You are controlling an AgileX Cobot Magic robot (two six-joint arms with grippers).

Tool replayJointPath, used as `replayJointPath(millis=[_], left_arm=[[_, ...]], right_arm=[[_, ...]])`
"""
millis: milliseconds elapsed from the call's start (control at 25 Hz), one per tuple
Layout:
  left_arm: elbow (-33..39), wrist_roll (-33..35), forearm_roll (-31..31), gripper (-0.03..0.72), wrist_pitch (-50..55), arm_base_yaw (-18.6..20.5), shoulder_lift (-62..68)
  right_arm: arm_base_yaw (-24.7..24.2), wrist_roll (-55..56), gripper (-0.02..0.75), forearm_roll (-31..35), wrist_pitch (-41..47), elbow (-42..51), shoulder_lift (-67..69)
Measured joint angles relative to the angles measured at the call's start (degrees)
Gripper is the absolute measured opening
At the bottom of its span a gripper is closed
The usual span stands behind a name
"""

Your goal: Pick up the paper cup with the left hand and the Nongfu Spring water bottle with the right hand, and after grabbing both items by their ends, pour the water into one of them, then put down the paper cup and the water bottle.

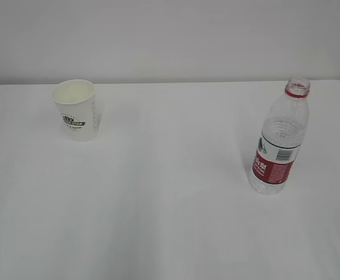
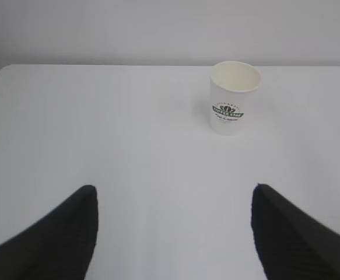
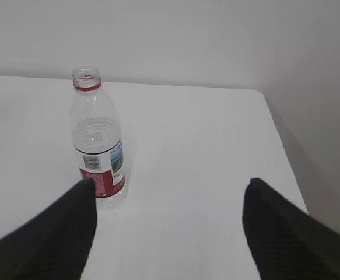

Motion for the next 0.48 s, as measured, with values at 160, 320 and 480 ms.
replayJointPath(millis=[160, 320, 480], left_arm=[[0.0, 0.0, 0.2, 0.587, -3.0, 0.0, 2.5], [0.0, 0.0, 0.3, 0.587, -5.6, 0.0, 4.3], [0.0, 0.0, 0.3, 0.587, -8.9, 0.0, 6.1]], right_arm=[[0.0, -0.5, 0.591, 0.0, -2.1, 0.0, 2.2], [0.0, -0.6, 0.591, 0.0, -3.8, 0.0, 4.3], [0.0, -0.6, 0.591, 0.0, -6.1, 0.0, 6.2]])
